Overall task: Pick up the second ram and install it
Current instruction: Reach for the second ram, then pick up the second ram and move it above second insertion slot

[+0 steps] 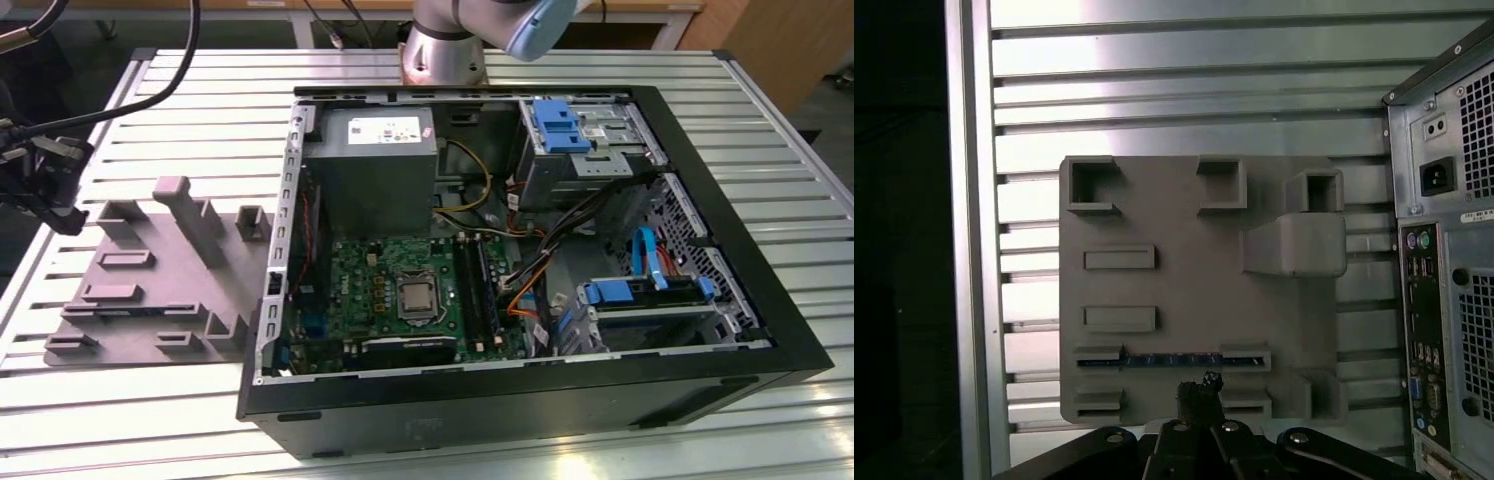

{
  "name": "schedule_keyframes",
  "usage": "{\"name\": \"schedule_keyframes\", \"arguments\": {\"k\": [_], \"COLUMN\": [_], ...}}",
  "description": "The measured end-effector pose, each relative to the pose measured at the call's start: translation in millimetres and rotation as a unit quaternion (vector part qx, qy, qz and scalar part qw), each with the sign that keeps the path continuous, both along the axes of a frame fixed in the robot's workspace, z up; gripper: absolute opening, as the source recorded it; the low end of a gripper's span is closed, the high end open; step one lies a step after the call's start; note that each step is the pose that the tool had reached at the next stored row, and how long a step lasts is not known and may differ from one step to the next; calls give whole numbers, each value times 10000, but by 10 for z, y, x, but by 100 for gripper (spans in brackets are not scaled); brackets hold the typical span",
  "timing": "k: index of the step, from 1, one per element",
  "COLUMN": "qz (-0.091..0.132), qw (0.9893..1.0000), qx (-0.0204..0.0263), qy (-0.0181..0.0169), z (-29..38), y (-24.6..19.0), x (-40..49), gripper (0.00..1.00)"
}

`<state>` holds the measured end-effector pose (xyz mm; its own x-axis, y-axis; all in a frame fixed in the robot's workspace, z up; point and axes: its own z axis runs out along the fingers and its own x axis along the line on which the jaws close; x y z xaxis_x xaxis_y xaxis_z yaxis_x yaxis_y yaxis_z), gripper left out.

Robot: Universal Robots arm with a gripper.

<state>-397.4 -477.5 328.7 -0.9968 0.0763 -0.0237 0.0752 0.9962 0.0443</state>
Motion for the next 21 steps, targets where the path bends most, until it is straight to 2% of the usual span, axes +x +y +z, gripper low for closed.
{"name": "schedule_keyframes", "arguments": {"k": [9,21], "qz": [0,30], "qw": [10000,10000], "qx": [0,0], "qy": [0,-1], "z": [-27,-28], "y": [12,12], "x": [-26,-27], "gripper": [11,11]}}
